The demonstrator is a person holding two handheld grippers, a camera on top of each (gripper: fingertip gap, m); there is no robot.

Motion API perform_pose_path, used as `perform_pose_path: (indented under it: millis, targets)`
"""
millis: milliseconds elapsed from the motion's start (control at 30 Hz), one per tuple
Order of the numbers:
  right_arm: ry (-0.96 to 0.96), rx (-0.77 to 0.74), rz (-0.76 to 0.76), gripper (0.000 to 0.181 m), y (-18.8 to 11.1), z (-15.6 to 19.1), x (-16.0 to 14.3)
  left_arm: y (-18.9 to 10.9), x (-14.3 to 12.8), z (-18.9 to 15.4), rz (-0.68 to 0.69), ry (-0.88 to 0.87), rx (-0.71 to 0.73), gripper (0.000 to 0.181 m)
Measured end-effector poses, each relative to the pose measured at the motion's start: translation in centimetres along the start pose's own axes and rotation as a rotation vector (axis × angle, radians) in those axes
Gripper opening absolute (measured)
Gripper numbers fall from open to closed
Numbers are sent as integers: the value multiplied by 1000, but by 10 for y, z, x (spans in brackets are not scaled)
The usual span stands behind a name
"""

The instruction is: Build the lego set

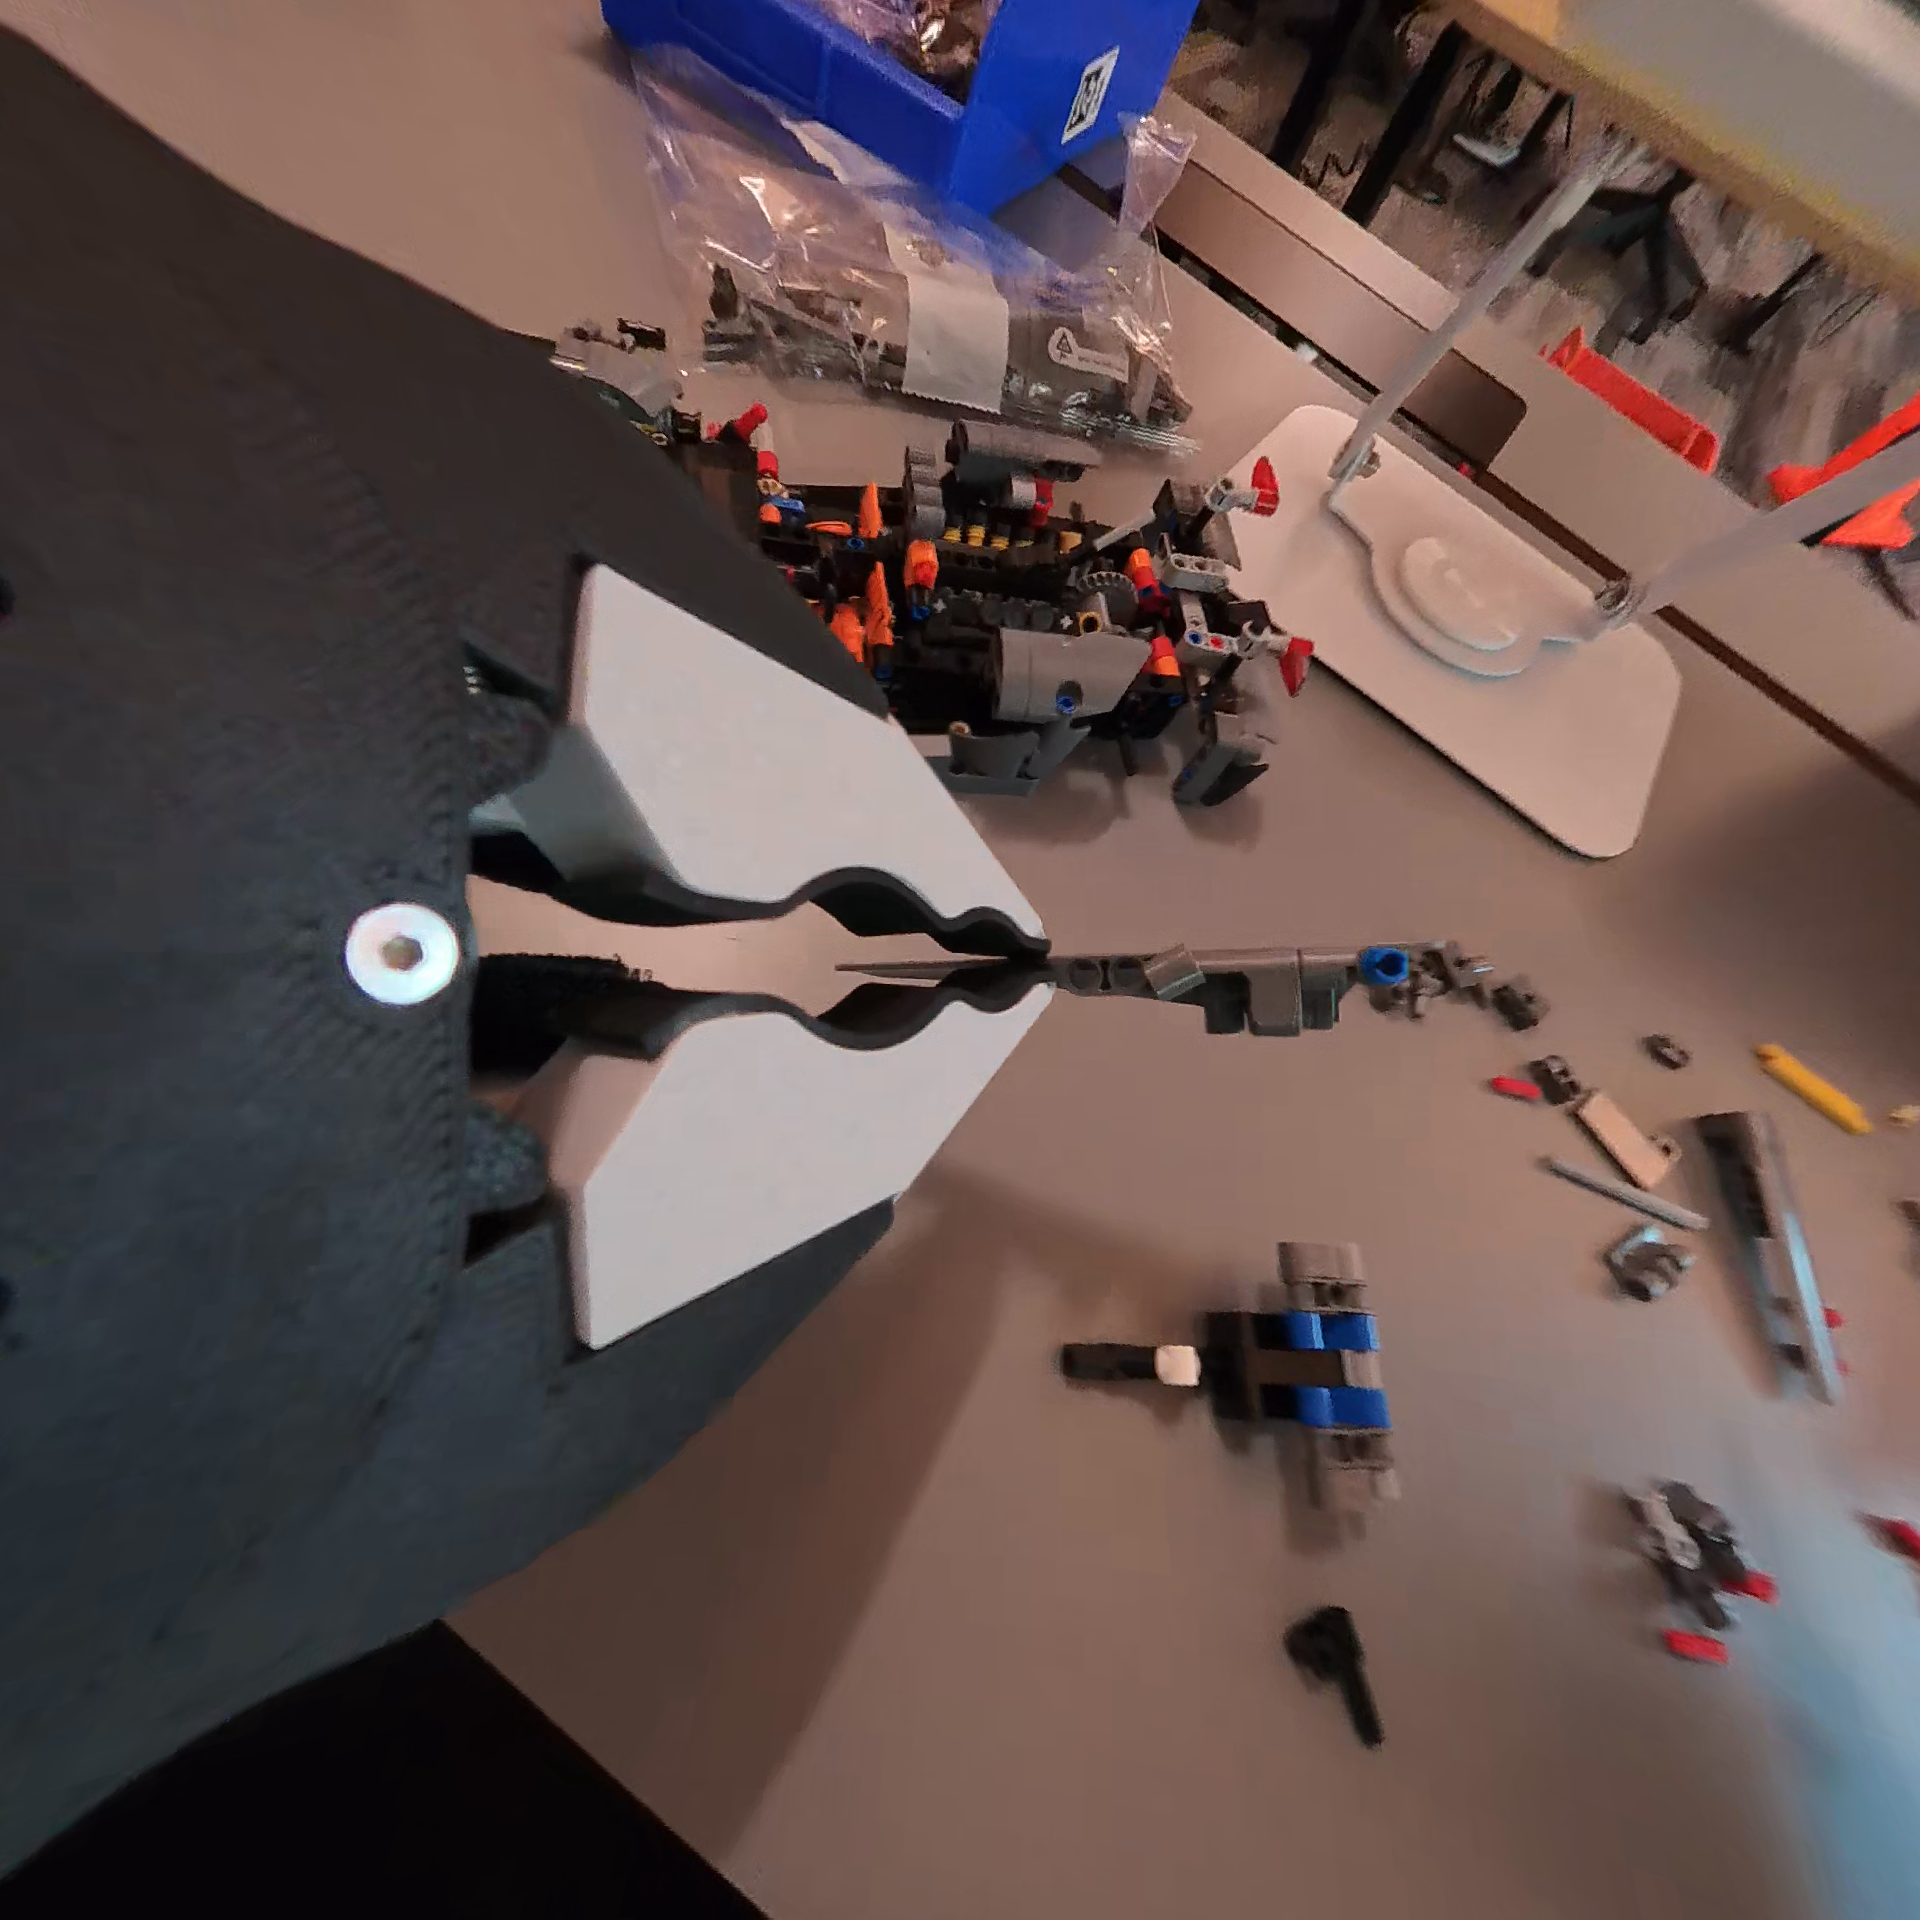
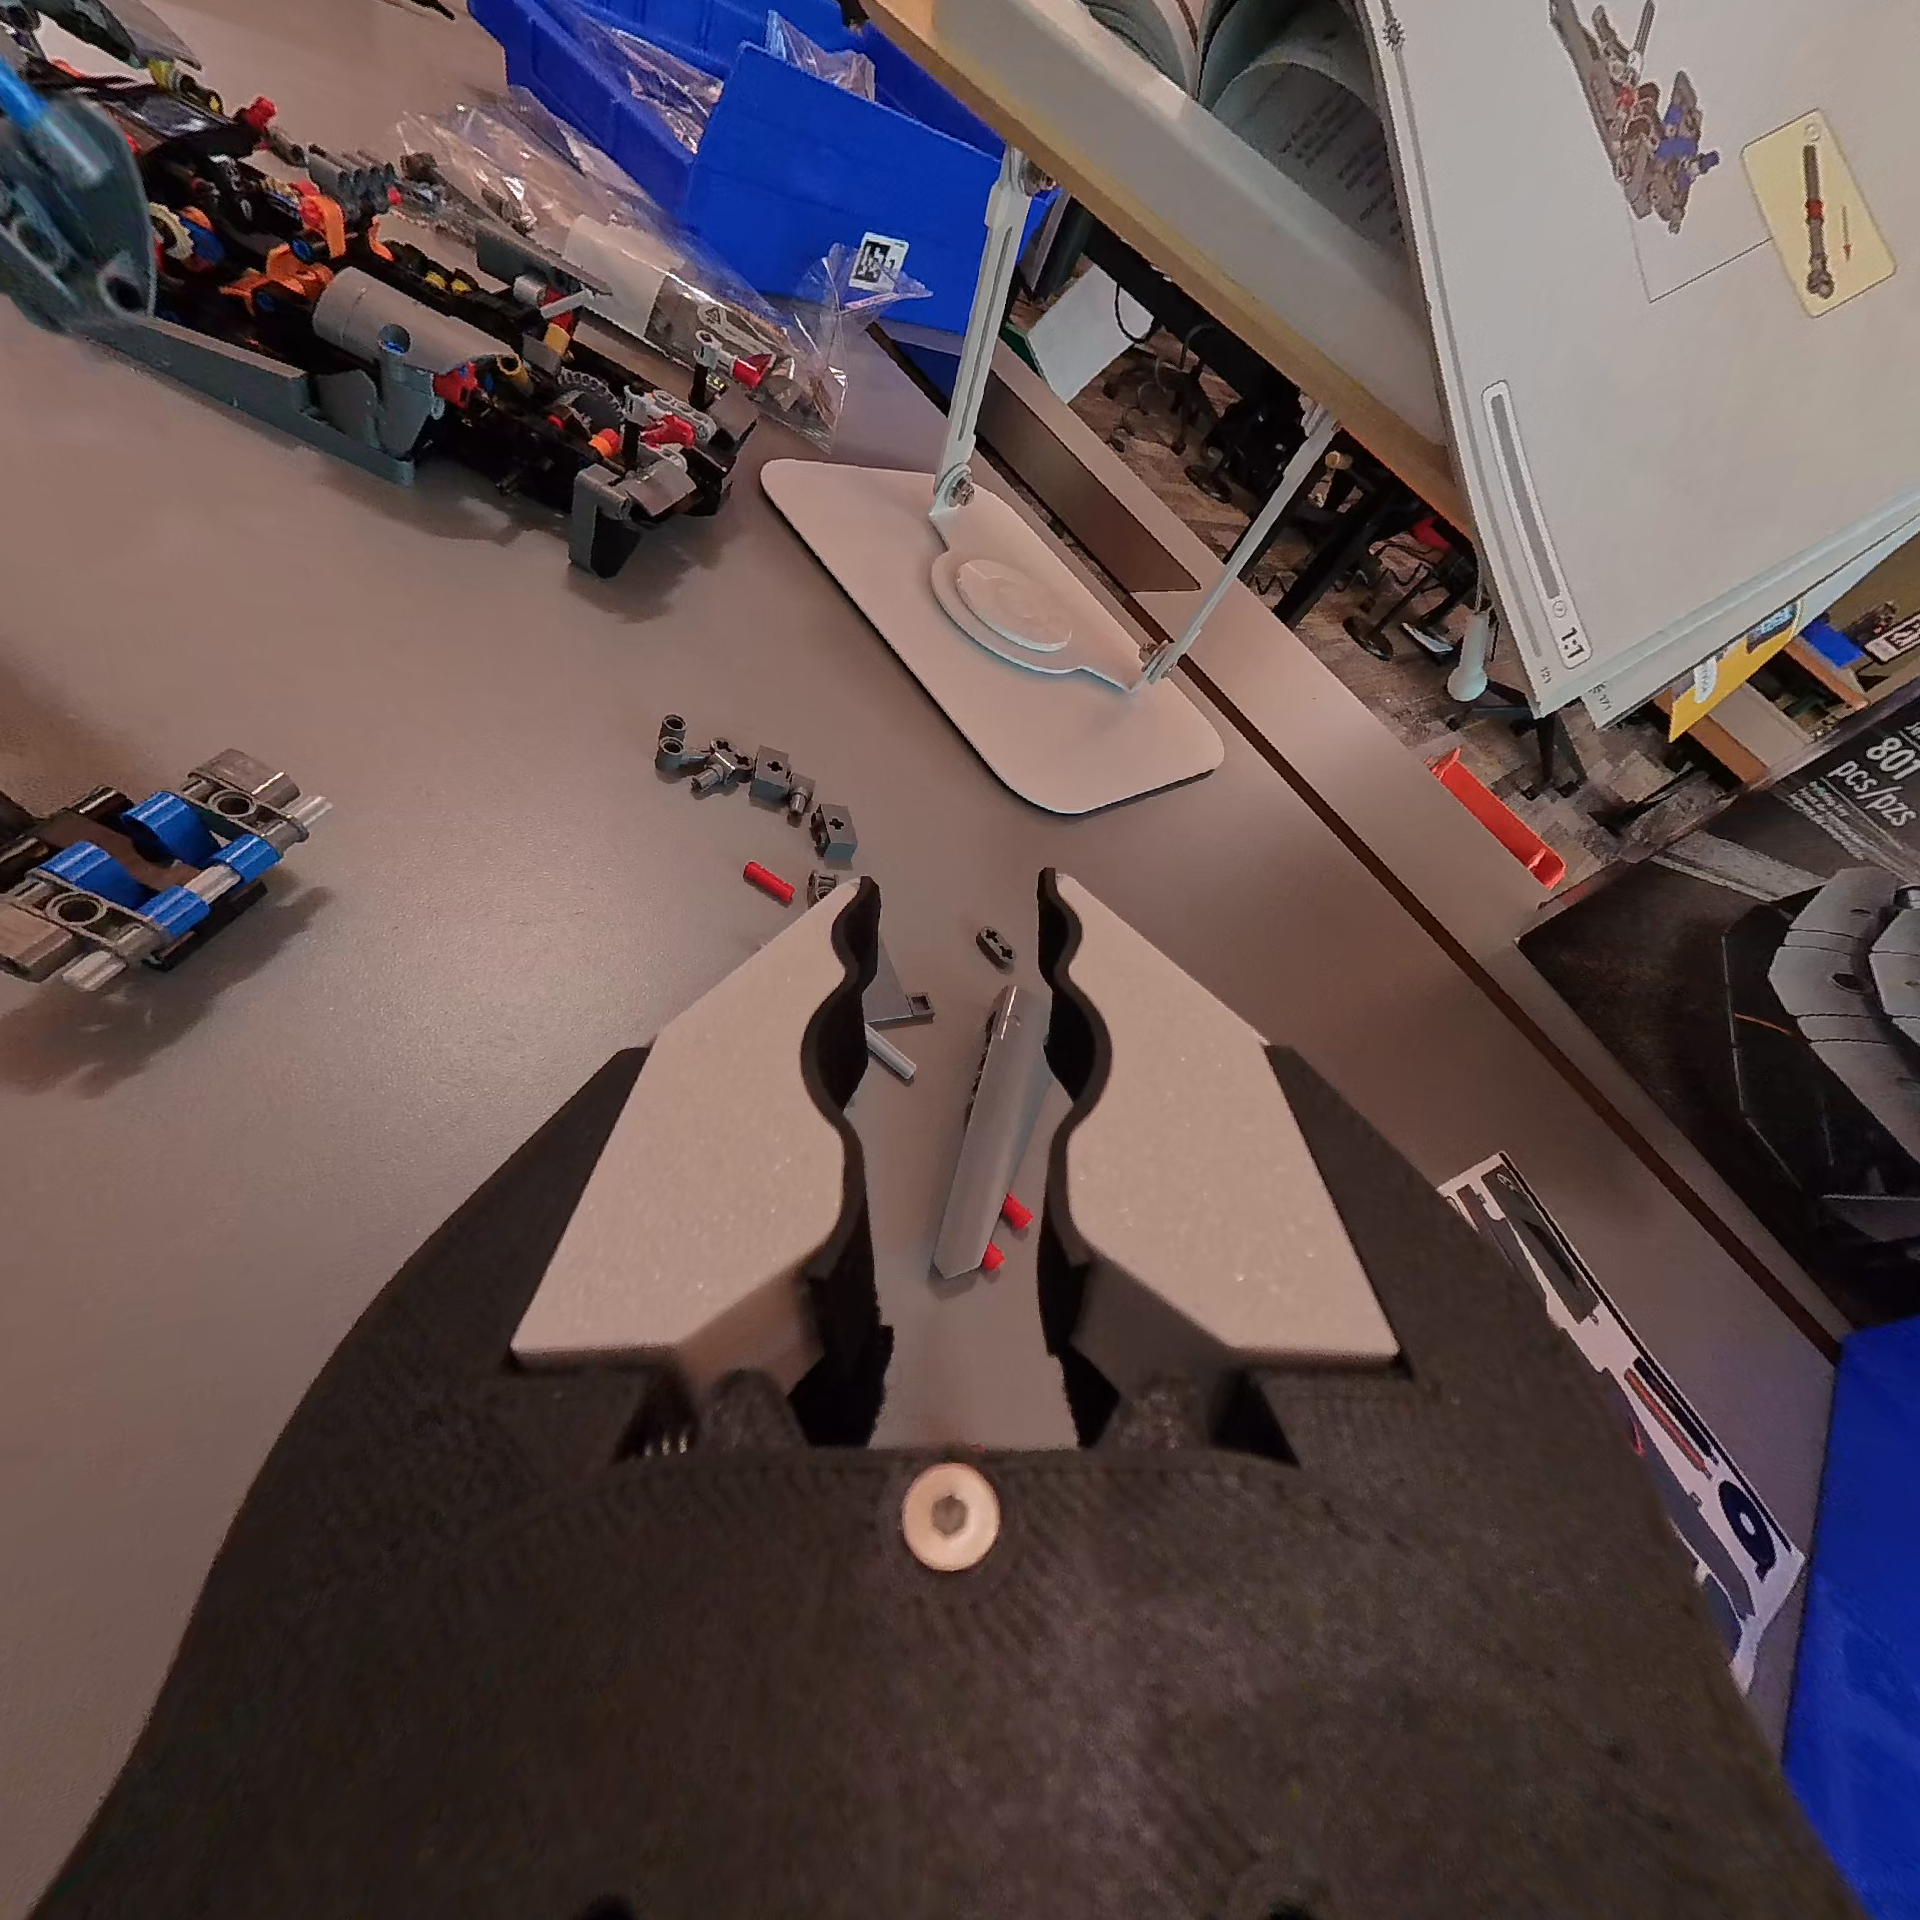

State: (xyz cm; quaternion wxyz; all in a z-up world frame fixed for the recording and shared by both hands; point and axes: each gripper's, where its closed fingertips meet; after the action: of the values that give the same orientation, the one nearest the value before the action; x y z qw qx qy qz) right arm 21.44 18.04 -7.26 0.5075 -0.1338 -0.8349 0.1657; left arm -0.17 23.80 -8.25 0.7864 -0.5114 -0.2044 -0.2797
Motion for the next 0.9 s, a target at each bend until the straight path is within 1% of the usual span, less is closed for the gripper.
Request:
perform_pose_path:
  millis: [33,200,300,433,533,633,900]
  targets:
    - [0,0,0,29,0,0,0,-1,4,1,-29,-14,-6,0]
    - [-1,-1,-2,29,0,0,1,-18,35,6,-276,-139,-102,0]
    - [-1,-2,-2,29,0,-1,1,-32,50,14,-427,-251,-173,0]
    - [1,-3,-3,29,-1,-1,1,-48,64,26,-602,-385,-266,0]
    - [1,-3,-3,29,-1,-1,1,-60,69,33,-705,-469,-332,0]
    - [1,-3,-3,29,-1,-1,1,-60,68,41,-729,-525,-337,0]
    - [1,-5,-6,29,-1,-1,1,-60,69,42,-740,-533,-325,0]
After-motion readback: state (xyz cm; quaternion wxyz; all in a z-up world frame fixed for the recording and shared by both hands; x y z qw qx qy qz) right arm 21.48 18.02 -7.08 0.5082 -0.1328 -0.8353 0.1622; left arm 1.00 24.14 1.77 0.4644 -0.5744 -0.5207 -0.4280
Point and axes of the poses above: each gripper's, where its closed fingertips meet, y out along the fingers, x out of its top, z = x × y across the jaws, and after that the axes turned 8 degrees about z, right-handed
